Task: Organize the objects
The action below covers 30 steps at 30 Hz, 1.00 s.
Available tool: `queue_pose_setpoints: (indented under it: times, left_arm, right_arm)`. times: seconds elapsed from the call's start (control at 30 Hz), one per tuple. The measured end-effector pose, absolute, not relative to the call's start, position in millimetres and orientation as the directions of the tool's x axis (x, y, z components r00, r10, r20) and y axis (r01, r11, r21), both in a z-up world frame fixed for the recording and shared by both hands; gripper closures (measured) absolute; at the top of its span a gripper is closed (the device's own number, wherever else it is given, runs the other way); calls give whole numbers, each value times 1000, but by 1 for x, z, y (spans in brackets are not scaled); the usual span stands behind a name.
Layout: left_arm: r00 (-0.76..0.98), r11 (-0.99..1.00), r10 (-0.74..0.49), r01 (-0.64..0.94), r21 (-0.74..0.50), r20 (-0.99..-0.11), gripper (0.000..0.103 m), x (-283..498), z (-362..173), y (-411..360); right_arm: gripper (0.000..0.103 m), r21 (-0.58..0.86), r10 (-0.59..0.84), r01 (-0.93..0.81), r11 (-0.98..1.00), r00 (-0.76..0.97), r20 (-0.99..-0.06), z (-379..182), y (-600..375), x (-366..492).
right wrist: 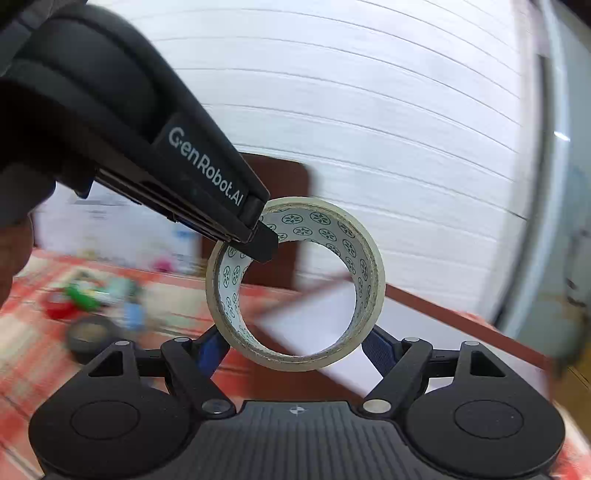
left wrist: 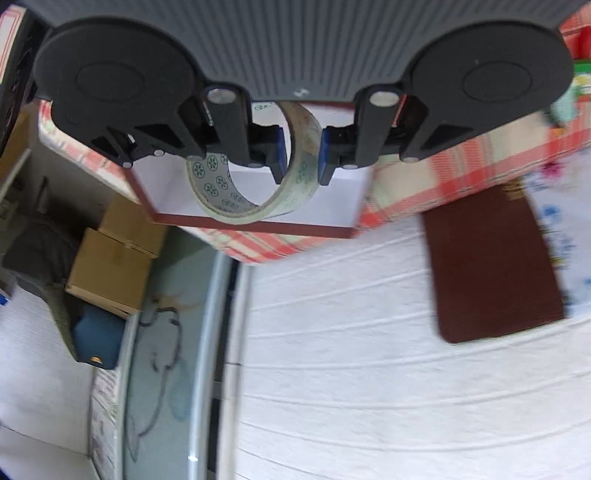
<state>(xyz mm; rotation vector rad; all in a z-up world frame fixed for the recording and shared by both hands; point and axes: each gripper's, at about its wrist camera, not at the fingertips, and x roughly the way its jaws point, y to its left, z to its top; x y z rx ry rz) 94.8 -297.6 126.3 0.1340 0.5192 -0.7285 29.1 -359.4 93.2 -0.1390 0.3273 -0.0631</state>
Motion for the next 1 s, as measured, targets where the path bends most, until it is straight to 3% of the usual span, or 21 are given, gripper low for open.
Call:
queue_pose_setpoints:
  times: [0.27, 0.4, 0.53, 0.67, 0.8, 0.87, 1.0]
  left_arm:
    - [541, 727, -598, 677, -115, -591, 84, 118, 88, -372]
    - [540, 752, -563, 648, -118, -626, 83, 123, 78, -367]
    - [561, 755, -581, 642, -132, -590, 83, 113, 92, -336]
    - [617, 775, -584, 616, -138, -527, 82, 95, 111, -279]
    - [703, 849, -505, 509, -143, -500, 67, 82, 111, -199]
    - [740, 908, -388, 408, -92, -549, 67, 82, 94, -160]
    - [723, 979, -177, 197, -46, -667, 67, 85, 52, -84]
  right_arm:
    - [26, -24, -153, 158, 987, 892, -426, 79, -456, 32]
    - [18, 15, -157, 179, 984, 897, -413, 76, -464, 31]
    - [19, 12, -184, 201, 979, 918, -351, 79, -458, 18]
    - [19, 24, -199, 207, 978, 962, -186, 88, -434, -13]
    - [17, 36, -126, 128, 991, 990, -61, 94, -397, -37]
    - [16, 46, -52, 56, 997, 995, -85, 88, -372, -33]
    - [19, 10, 92, -93, 996, 960, -264, 58, -316, 1]
